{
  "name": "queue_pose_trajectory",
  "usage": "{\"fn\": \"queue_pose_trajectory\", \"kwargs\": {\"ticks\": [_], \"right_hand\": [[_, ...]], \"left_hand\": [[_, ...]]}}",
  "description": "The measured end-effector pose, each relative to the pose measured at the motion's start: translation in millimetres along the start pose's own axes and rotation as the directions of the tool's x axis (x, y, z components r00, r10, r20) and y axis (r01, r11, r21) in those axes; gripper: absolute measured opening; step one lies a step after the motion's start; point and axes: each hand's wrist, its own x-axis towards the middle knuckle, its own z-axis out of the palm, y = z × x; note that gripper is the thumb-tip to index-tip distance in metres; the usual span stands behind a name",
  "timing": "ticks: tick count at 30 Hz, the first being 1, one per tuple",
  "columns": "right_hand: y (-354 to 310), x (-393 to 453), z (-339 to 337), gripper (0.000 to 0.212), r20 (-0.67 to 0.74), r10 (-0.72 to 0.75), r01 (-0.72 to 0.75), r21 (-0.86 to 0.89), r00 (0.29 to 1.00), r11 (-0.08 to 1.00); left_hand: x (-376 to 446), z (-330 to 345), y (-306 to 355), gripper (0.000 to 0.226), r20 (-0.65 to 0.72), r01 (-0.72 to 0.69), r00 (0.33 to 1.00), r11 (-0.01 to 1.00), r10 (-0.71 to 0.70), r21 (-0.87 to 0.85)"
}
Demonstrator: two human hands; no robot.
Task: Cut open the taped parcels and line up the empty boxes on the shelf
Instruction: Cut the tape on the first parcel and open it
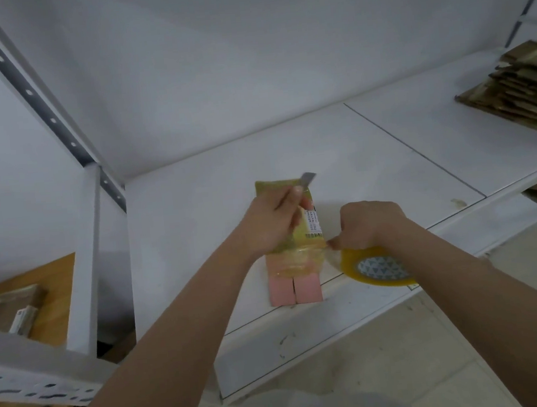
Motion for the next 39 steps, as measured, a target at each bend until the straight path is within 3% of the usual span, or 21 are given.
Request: {"fn": "queue_pose_trajectory", "kwargs": {"ticks": [2,4,6,9,11,17,21,24,27,31,34,37,39], "right_hand": [[3.6,0.0,-0.2,0.045,0.015,-0.001,0.001,0.015,1.000,1.000],[8.5,-3.9,-3.2,0.039,0.029,-0.026,0.024,0.070,0.999,0.997],[17.5,-10.7,-8.7,0.032,0.065,-0.068,0.053,0.210,0.996,0.976],[37.7,-20.0,-13.7,0.042,0.155,-0.080,0.005,0.437,0.985,0.899],[45.0,-20.8,-11.1,0.044,0.148,-0.062,-0.019,0.491,0.987,0.871],[35.2,-9.4,-3.2,0.050,0.066,0.018,-0.030,0.182,0.998,0.983],[46.5,-15.3,-6.6,0.044,0.058,-0.057,0.045,0.197,0.997,0.979],[54.0,-20.2,-11.3,0.036,0.083,-0.146,0.110,0.332,0.986,0.937],[56.7,-18.9,-9.3,0.030,0.050,-0.147,0.116,0.396,0.988,0.911],[54.1,-17.3,-0.2,0.029,-0.024,-0.094,0.096,0.373,0.995,0.923],[53.2,-14.6,8.5,0.030,-0.071,-0.061,0.082,0.347,0.996,0.934],[56.1,-15.4,12.0,0.029,-0.095,-0.058,0.089,0.368,0.994,0.925],[61.6,-17.3,12.9,0.026,-0.114,-0.037,0.081,0.413,0.993,0.907]], "left_hand": [[10.2,15.7,0.9,0.039,0.185,0.093,0.979,0.995,-0.086,-0.029],[15.5,23.0,-9.5,0.041,0.272,0.182,0.947,0.983,-0.173,-0.009],[18.5,23.5,-20.3,0.042,0.254,0.210,0.946,0.978,-0.201,-0.007],[21.7,25.4,-27.8,0.042,0.219,0.177,0.960,0.984,-0.174,0.006],[21.2,27.8,-30.1,0.042,0.200,0.154,0.967,0.988,-0.157,0.029],[14.8,26.1,-34.0,0.040,0.170,0.140,0.975,0.990,-0.142,0.023],[8.0,26.0,-26.6,0.040,0.245,0.097,0.959,0.979,-0.141,0.181],[7.0,27.0,-14.5,0.040,0.316,0.007,0.937,0.909,-0.152,0.417],[12.2,34.9,0.9,0.041,0.359,-0.067,0.909,0.777,-0.210,0.626],[21.0,45.2,12.0,0.043,0.315,-0.011,0.903,0.718,-0.292,0.696],[27.5,57.0,12.8,0.042,0.265,-0.011,0.901,0.593,-0.343,0.805],[30.5,70.3,14.0,0.039,0.212,-0.037,0.921,0.469,-0.326,0.882],[32.4,74.5,14.5,0.038,0.221,-0.052,0.922,0.463,-0.319,0.885]]}}
